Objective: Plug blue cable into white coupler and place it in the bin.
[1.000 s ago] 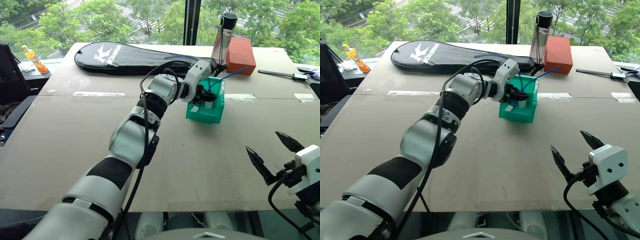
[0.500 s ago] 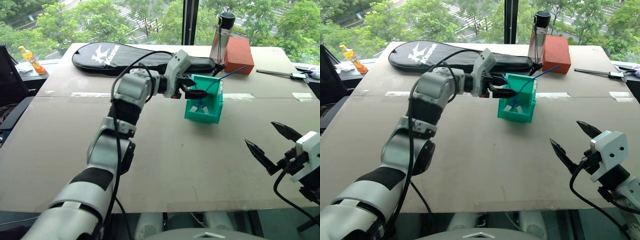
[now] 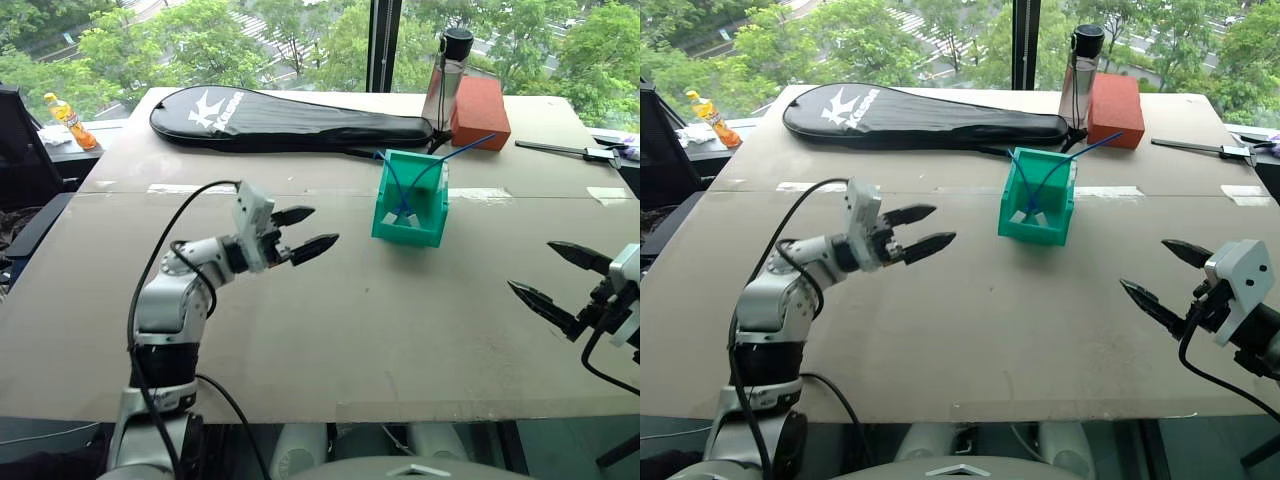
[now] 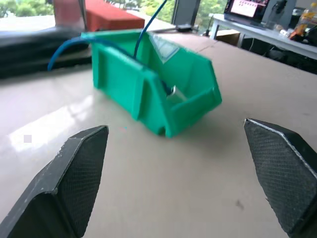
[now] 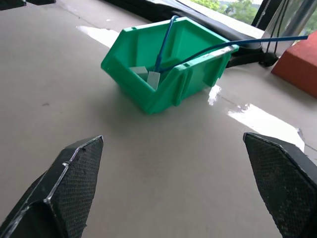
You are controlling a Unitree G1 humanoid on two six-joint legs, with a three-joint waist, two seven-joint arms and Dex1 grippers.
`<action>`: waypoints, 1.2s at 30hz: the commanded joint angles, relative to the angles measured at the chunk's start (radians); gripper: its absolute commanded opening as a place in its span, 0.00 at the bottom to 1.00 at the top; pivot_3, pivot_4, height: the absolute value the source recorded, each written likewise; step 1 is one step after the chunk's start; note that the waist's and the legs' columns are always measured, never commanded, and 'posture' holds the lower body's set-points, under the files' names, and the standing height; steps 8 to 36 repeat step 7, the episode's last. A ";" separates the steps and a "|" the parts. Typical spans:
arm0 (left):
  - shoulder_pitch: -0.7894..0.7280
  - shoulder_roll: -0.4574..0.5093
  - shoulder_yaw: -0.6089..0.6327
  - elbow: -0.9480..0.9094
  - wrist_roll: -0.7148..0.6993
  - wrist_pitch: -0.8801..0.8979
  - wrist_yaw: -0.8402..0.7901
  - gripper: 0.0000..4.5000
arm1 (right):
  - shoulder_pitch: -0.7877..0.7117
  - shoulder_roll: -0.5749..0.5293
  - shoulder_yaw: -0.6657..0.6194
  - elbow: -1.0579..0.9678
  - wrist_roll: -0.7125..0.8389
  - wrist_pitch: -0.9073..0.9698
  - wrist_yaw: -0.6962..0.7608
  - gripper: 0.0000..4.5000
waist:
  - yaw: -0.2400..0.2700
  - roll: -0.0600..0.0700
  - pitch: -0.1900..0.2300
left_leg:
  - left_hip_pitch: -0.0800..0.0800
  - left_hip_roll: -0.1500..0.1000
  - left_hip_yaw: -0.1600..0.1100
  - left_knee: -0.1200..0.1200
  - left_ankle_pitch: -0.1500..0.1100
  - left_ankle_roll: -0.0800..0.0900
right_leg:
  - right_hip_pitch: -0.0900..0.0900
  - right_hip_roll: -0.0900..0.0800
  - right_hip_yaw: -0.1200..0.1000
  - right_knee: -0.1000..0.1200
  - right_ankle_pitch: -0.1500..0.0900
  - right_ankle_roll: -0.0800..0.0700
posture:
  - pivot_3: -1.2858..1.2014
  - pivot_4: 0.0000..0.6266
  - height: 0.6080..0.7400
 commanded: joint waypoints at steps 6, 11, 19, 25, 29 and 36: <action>0.233 0.100 0.136 -0.078 -0.056 -0.084 -0.007 0.99 | 0.081 -0.011 -0.081 0.080 -0.062 -0.070 0.087 1.00 | 0.003 0.000 0.000 | 0.000 0.000 0.000 0.000 0.000 0.000 | 0.000 -0.002 -0.001 0.000 -0.002 -0.002 | 0.52 0.24 1.00; 0.253 0.104 0.144 -0.081 -0.058 -0.090 -0.004 0.99 | 0.078 -0.014 -0.084 0.092 -0.062 -0.072 0.095 1.00 | 0.003 0.000 0.000 | 0.000 0.000 0.000 0.001 0.000 0.000 | 0.000 -0.003 -0.002 0.000 -0.002 -0.002 | 0.52 0.24 1.00; 0.253 0.104 0.144 -0.081 -0.058 -0.090 -0.004 0.99 | 0.078 -0.014 -0.084 0.092 -0.062 -0.072 0.095 1.00 | 0.003 0.000 0.000 | 0.000 0.000 0.000 0.001 0.000 0.000 | 0.000 -0.003 -0.002 0.000 -0.002 -0.002 | 0.52 0.24 1.00; 0.253 0.104 0.144 -0.081 -0.058 -0.090 -0.004 0.99 | 0.078 -0.014 -0.084 0.092 -0.062 -0.072 0.095 1.00 | 0.003 0.000 0.000 | 0.000 0.000 0.000 0.001 0.000 0.000 | 0.000 -0.003 -0.002 0.000 -0.002 -0.002 | 0.52 0.24 1.00; 0.253 0.104 0.144 -0.081 -0.058 -0.090 -0.004 0.99 | 0.078 -0.014 -0.084 0.092 -0.062 -0.072 0.095 1.00 | 0.003 0.000 0.000 | 0.000 0.000 0.000 0.001 0.000 0.000 | 0.000 -0.003 -0.002 0.000 -0.002 -0.002 | 0.52 0.24 1.00; 0.253 0.104 0.144 -0.081 -0.058 -0.090 -0.004 0.99 | 0.078 -0.014 -0.084 0.092 -0.062 -0.072 0.095 1.00 | 0.003 0.000 0.000 | 0.000 0.000 0.000 0.001 0.000 0.000 | 0.000 -0.003 -0.002 0.000 -0.002 -0.002 | 0.52 0.24 1.00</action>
